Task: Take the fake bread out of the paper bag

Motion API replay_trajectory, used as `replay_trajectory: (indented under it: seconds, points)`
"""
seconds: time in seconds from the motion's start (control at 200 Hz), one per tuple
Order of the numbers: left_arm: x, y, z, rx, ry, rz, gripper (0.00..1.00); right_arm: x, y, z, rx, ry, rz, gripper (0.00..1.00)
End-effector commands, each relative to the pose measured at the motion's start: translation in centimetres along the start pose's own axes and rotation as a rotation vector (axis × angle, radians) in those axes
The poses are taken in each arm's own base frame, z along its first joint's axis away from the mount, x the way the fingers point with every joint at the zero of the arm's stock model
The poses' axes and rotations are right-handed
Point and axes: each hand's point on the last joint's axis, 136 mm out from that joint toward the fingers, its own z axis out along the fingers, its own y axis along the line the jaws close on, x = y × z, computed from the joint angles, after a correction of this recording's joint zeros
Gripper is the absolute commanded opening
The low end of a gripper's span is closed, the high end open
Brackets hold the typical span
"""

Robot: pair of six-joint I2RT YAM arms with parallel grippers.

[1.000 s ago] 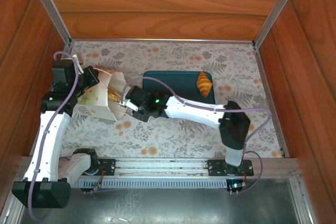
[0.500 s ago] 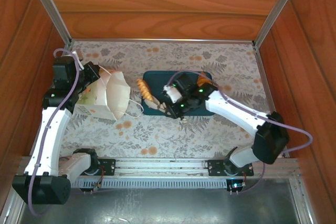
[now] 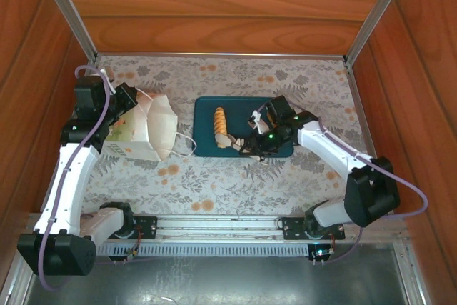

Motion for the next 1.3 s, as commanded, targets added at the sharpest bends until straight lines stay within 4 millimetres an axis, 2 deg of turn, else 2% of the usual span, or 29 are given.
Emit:
replay_trajectory:
  seconds: [0.0,0.255,0.465,0.67,0.94,1.145,1.299]
  points:
    - [-0.6,-0.7,-0.8,0.027,-0.042,0.007,0.0,0.1,-0.1,-0.7,-0.055,0.016,0.062,0.34]
    - [-0.4,-0.4,-0.6,0.02,-0.038,0.01,0.0,-0.1,-3.4,-2.3,0.064,-0.01,0.14,0.41]
    - [-0.3,-0.5,-0.2,0.024,-0.023,0.008,0.0,-0.1,-4.5,-3.4,0.104,-0.043,0.17,0.41]
    - [-0.2,-0.4,-0.4,0.023,-0.026,0.01,0.0,0.3,-4.5,-4.8,0.156,-0.057,0.141,0.44]
    - [-0.3,-0.5,-0.6,0.026,-0.031,0.017,0.0,-0.9,-3.7,-7.8,0.26,-0.126,0.09,0.44]
    - [-0.5,-0.8,-0.7,0.032,-0.036,0.027,0.0,-1.3,-4.4,-8.8,0.45,-0.078,0.097,0.46]
    - [-0.6,-1.1,-0.8,0.048,-0.032,0.036,0.0,-2.4,-3.1,-8.2,0.521,-0.051,0.048,0.48]
